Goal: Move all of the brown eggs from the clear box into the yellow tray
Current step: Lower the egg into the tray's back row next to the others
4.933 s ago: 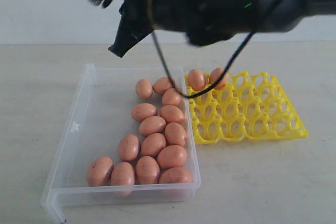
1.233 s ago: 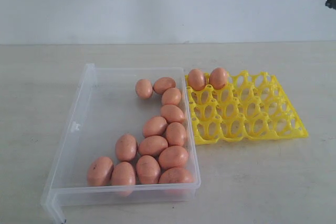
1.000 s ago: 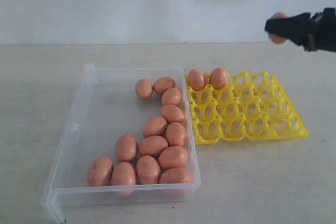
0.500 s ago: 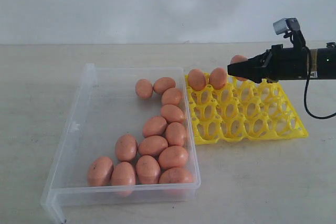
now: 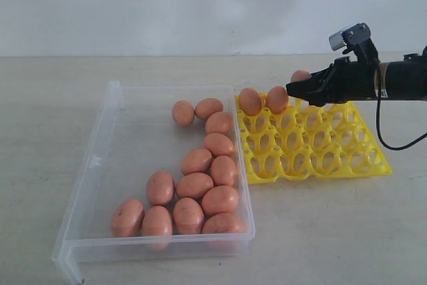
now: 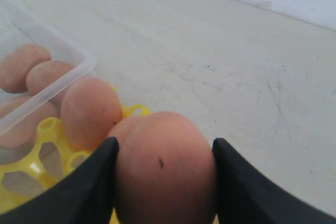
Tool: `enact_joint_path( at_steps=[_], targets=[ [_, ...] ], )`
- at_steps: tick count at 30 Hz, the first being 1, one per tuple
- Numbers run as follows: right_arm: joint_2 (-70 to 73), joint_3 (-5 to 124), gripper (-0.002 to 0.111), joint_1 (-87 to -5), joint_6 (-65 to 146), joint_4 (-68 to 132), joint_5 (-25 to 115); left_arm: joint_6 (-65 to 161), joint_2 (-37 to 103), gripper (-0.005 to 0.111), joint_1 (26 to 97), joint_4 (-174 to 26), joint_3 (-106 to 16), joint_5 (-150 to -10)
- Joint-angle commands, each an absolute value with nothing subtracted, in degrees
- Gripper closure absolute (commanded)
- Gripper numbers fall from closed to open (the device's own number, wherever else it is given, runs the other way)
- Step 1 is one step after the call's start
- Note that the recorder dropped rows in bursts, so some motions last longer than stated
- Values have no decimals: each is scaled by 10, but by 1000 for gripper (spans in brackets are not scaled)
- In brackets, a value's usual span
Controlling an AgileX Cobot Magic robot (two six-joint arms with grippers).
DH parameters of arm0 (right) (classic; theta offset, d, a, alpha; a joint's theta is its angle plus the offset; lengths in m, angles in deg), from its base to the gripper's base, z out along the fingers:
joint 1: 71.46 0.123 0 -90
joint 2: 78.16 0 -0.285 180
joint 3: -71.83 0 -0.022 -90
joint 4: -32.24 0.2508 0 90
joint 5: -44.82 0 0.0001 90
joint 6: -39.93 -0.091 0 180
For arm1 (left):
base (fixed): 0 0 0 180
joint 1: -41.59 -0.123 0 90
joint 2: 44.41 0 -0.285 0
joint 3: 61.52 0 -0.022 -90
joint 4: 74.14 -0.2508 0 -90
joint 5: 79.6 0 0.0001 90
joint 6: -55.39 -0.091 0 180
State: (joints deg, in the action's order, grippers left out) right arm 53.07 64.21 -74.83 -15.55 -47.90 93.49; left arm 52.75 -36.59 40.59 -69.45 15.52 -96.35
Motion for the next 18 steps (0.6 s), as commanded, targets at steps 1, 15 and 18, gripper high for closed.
enact_joint_path(
  at_steps=[1, 15, 18],
  targets=[
    [537, 646, 109, -748, -123, -437, 936, 528, -366, 111, 409, -693, 157, -959],
    [561, 646, 87, -748, -117, -431, 951, 528, -366, 111, 409, -693, 157, -959],
    [561, 646, 68, -748, -121, -431, 951, 528, -366, 111, 409, -693, 157, -959]
  ],
)
